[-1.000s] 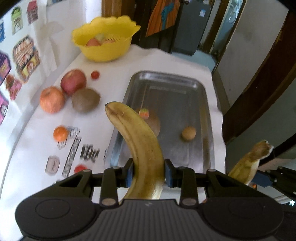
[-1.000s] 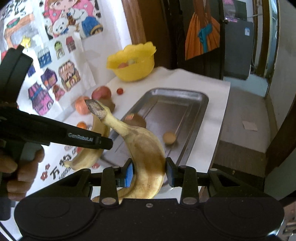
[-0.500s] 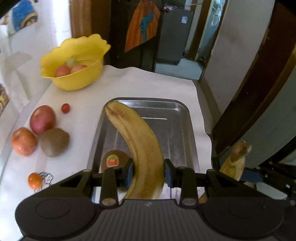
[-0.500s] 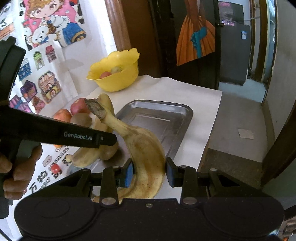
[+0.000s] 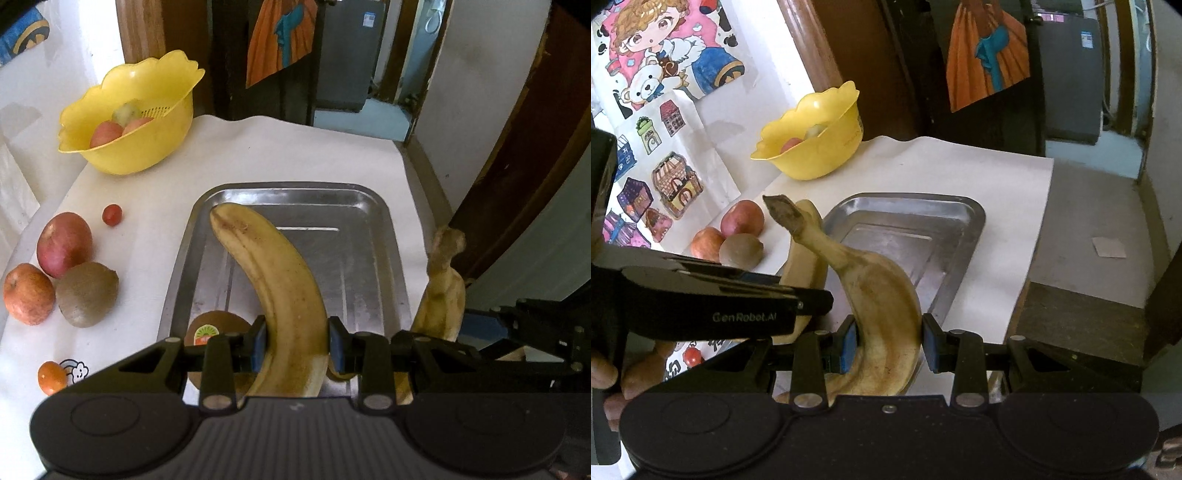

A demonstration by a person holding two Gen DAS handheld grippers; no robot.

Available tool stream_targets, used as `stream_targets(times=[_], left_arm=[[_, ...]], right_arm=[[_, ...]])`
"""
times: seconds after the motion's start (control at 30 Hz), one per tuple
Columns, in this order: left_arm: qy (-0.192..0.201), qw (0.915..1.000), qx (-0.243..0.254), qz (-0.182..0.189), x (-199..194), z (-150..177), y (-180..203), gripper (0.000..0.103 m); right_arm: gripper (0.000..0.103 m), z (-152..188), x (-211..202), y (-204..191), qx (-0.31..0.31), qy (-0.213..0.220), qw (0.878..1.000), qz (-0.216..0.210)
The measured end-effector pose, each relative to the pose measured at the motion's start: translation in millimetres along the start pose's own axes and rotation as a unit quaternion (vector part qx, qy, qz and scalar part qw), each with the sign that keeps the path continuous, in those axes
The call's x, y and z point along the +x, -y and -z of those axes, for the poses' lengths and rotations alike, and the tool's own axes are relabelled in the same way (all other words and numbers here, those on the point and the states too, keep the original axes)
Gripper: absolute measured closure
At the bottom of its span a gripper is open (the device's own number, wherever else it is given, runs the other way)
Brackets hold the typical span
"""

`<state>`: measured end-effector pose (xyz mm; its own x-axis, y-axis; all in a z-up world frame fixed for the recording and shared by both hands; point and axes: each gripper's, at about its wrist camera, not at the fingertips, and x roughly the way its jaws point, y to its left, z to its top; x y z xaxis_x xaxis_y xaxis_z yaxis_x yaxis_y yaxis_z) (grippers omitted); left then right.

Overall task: Organize fruits
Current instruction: 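Lift the left tool's banana over the metal tray while the right tool carries its banana there, then lower both bananas onto the tray and open both tools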

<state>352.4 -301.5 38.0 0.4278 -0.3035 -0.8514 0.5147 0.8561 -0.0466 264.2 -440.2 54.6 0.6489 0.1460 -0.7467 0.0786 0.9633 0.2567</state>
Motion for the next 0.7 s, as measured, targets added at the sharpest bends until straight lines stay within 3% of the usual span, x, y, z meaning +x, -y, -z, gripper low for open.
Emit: stream_targets(times=[0.37, 0.7], left_arm=[[-0.006, 0.9999, -0.012, -0.006, 10, 3, -4, 0.066], [-0.008, 0.9998, -0.018, -0.009, 14, 2, -4, 0.066]], right_arm=[[0.065, -5, 22, 13, 0.008, -0.002, 0.999, -0.032], [0.063, -4, 27, 18, 0.024, -0.003, 0.999, -0.035]])
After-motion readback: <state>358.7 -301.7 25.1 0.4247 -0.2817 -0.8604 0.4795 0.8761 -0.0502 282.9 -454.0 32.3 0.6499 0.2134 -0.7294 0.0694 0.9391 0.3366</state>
